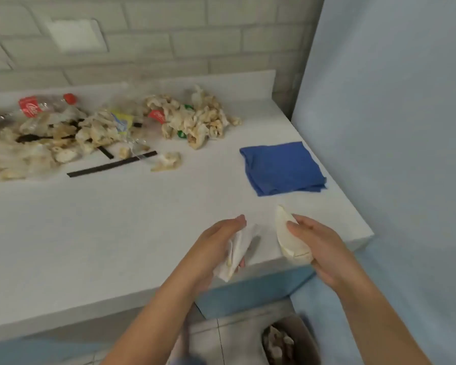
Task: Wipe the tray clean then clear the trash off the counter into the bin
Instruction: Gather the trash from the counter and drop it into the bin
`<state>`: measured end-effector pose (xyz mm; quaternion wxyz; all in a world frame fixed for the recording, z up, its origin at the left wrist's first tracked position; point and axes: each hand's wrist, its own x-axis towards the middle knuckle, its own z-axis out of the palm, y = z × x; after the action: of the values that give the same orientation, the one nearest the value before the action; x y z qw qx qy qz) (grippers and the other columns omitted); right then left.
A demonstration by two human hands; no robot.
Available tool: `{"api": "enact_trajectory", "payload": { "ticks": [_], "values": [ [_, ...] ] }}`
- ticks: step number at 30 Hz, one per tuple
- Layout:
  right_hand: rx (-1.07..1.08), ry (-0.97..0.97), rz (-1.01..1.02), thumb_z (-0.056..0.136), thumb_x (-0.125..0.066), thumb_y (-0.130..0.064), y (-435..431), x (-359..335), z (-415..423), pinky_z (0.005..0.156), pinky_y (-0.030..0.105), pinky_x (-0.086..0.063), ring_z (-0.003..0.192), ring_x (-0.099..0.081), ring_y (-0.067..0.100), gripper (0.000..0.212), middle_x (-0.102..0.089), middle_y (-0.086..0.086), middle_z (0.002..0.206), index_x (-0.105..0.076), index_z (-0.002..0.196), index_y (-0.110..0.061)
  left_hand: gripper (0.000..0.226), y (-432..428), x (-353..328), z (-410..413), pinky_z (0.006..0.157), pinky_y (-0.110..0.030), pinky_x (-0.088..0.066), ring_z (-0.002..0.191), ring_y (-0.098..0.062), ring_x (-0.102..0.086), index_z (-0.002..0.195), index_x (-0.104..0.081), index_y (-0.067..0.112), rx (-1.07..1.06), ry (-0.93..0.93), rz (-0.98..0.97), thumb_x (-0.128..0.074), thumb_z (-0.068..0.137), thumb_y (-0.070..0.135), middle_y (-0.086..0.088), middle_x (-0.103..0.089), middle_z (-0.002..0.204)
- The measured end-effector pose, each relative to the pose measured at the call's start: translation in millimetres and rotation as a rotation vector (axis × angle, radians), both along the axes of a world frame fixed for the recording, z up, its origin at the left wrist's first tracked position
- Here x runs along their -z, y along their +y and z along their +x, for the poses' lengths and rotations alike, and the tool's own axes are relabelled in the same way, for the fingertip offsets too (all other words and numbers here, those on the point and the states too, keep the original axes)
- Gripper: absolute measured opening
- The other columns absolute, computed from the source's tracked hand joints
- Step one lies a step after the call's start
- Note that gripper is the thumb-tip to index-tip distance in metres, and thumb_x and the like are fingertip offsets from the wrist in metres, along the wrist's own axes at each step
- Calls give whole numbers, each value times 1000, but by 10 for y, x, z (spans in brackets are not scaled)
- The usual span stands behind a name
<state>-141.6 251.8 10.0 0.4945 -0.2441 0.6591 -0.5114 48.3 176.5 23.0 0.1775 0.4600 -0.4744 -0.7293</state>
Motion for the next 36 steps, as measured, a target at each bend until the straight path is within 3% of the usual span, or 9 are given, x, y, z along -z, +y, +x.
{"api": "enact_trajectory", "payload": {
  "ticks": [7, 10, 14, 16, 18, 20, 24, 30, 36],
  "values": [
    [217, -168, 326, 89, -56, -4, 1593, 1209, -503, 60, 29, -49, 82, -64, 25, 20, -70, 12, 93, -66, 105, -8, 33, 1150, 1195, -736, 72, -23, -42, 79, -8, -57, 98, -64, 21, 206, -242, 281, -62, 83, 50, 2, -63, 98],
    [283, -229, 506, 90, -55, -4, 1948, 1911, -543, 62, 32, -50, 82, -62, 27, 22, -66, 15, 92, -62, 111, -1, 19, 1435, 1802, -900, 57, -16, -39, 70, -3, -52, 90, -62, 23, 148, -351, 367, -57, 90, 42, 7, -59, 83],
    [342, -269, 677, 89, -55, -2, 2065, 2647, -549, 51, 32, -51, 77, -59, 28, 29, -59, 19, 95, -57, 117, 4, 34, 1617, 2381, -1183, 52, -18, -39, 68, -10, -50, 117, -55, 10, 98, -453, 446, -51, 95, 36, -1, -56, 86],
    [369, -264, 726, 89, -54, -2, 1998, 2901, -582, 53, 35, -50, 77, -57, 29, 31, -56, 19, 99, -55, 120, 3, 42, 1604, 2675, -1331, 68, -17, -44, 79, -18, -54, 119, -54, 10, 54, -496, 456, -53, 92, 42, -6, -60, 99],
    [325, -232, 738, 93, -52, -9, 1884, 3069, -600, 59, 36, -51, 76, -56, 25, 33, -55, 13, 95, -52, 124, 2, 73, 1575, 3084, -1426, 88, -30, -49, 97, -26, -59, 127, -52, 10, 76, -537, 520, -53, 78, 64, -7, -60, 115],
    [254, -192, 736, 96, -49, -24, 1780, 3162, -601, 67, 36, -49, 78, -55, 21, 40, -53, 6, 95, -49, 129, -2, 79, 1548, 3298, -1428, 96, -37, -46, 113, -32, -55, 135, -44, 14, 119, -589, 567, -40, 82, 72, -12, -53, 130],
    [246, -70, 693, 100, -42, -27, 1678, 3231, -548, 67, 29, -40, 85, -47, 20, 40, -47, 6, 93, -46, 130, -2, 69, 1546, 3158, -1352, 103, -36, -34, 130, -31, -39, 144, -31, 9, 235, -739, 382, -20, 96, 58, -13, -37, 146],
    [229, 6, 454, 95, -50, -38, 1552, 2678, -360, 86, 36, -51, 94, -63, 19, 25, -67, 4, 100, -63, 105, -19, 45, 1491, 2587, -1081, 96, -30, -42, 110, -24, -58, 116, -59, 15, 258, -569, 50, -36, 97, 49, -8, -62, 117],
    [93, 25, 11, 94, -51, -21, 1102, 1412, -162, 58, 22, -49, 64, -61, 14, 22, -68, 4, 71, -71, 86, -16, 19, 1117, 1198, -498, 73, -16, -48, 86, -11, -66, 105, -63, 20, 55, -229, -82, -53, 94, 32, 1, -71, 94]
  ]
}}
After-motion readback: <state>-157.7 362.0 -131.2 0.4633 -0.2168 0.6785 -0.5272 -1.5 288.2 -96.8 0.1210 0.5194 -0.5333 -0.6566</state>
